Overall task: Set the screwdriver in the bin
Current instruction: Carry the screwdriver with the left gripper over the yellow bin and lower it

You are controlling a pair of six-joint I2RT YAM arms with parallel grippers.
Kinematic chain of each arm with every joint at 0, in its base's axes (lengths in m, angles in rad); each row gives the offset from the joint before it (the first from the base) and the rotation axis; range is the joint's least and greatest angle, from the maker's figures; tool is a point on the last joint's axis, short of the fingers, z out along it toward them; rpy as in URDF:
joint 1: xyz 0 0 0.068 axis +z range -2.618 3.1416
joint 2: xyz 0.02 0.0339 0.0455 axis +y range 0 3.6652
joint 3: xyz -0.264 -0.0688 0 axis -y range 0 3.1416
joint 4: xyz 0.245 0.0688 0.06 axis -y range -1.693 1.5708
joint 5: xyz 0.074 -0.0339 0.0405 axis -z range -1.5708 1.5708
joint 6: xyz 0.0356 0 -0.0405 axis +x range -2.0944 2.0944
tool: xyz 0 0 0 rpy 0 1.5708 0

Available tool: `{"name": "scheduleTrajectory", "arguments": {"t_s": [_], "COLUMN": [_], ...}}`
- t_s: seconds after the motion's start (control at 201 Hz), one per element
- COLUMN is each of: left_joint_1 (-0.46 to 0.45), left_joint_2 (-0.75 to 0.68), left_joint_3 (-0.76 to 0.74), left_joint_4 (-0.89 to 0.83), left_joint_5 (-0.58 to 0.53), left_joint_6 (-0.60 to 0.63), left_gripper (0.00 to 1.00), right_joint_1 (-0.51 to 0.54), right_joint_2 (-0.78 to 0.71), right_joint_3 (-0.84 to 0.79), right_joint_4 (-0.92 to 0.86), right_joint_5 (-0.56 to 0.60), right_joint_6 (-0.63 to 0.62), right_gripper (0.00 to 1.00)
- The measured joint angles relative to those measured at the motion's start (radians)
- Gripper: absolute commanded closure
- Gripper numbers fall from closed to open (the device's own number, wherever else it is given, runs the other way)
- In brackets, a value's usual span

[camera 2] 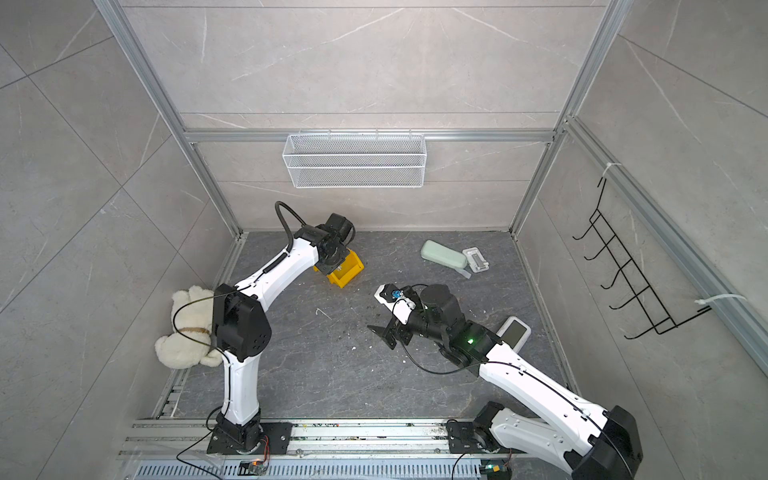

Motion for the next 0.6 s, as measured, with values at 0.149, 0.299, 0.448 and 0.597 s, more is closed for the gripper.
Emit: {"name": "scheduleTrajectory", "arguments": {"t_s": [0.149, 0.299, 0.448, 0.597], "left_joint_1": [0.026, 0.034, 0.035, 0.035], "left_joint_2": [0.099, 0.135, 0.175, 0.214], "left_joint_3": [0.092, 0.101, 0.105, 0.105], "left_joint_4": [-0.005, 0.003, 0.018, 0.031], "left_joint_5": [-0.001, -0.004, -0.008, 0.000], "left_joint_6": [0.027, 0.048, 0.060, 0.065], "left_gripper": [1.00, 1.00, 1.00, 1.00], "right_joint_1": [0.000, 0.000, 0.001, 0.001], "right_joint_2": [0.000, -0.001, -0.001, -0.002], "right_joint_3": [0.000, 0.000, 0.002, 0.002], "right_joint_4": [0.011, 0.011, 0.011, 0.011], "right_joint_5": [0.008, 0.008, 0.008, 0.008], "right_joint_6": [0.004, 0.008, 0.008, 0.008], "right_gripper": [0.01, 0.01, 0.01, 0.01]}}
